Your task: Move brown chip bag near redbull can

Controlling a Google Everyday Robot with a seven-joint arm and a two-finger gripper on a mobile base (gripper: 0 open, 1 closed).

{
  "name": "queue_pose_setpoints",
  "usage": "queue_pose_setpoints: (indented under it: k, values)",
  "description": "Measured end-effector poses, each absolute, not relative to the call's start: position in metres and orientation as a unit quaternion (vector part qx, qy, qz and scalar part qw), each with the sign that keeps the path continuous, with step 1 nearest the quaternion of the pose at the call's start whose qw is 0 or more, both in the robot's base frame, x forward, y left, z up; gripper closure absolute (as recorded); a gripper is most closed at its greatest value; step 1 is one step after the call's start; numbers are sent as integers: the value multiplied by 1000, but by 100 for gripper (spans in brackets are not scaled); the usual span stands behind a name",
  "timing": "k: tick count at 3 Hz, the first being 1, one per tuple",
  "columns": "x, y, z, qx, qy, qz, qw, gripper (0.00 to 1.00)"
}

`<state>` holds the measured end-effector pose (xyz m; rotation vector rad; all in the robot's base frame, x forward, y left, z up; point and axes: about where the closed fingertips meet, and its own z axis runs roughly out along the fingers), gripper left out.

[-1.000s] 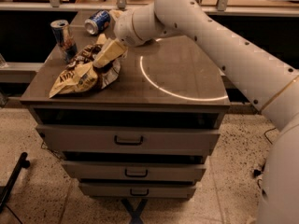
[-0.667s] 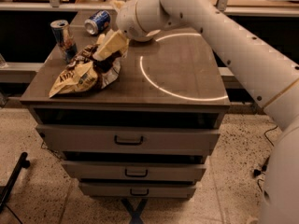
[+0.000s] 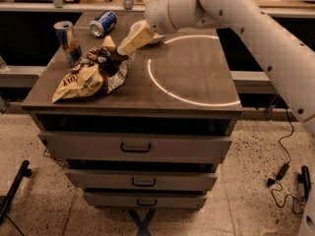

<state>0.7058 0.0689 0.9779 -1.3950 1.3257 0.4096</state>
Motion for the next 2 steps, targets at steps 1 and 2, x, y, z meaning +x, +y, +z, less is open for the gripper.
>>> queue_pose_setpoints:
  k: [1,2]
  values:
    - [709,38,980,-573,561,172,572,0]
    - [709,33,980,-572,562,170,573,0]
